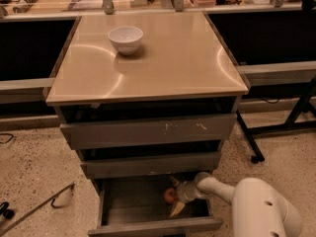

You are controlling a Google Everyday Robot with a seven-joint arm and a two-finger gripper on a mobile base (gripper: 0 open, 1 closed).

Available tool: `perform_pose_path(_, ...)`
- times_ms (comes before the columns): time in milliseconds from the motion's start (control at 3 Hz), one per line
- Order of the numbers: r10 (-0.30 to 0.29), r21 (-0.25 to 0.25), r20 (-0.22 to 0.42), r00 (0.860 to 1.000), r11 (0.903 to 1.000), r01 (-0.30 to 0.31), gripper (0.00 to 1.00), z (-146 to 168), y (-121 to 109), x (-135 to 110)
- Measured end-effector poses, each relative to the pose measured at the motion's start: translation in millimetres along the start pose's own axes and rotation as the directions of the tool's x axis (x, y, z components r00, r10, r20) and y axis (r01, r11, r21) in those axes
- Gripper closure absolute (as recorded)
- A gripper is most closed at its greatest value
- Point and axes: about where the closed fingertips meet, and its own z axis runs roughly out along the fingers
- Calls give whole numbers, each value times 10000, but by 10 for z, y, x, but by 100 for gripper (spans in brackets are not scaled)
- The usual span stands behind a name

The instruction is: Place apple into bottom drawer

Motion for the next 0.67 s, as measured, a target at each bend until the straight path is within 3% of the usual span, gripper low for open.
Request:
perform_pose_path(333,0,3,2,10000,10000,0,0,0,0,0)
perform_pose_path(667,-71,428,291,9996,9991,58,0,-49,6,34)
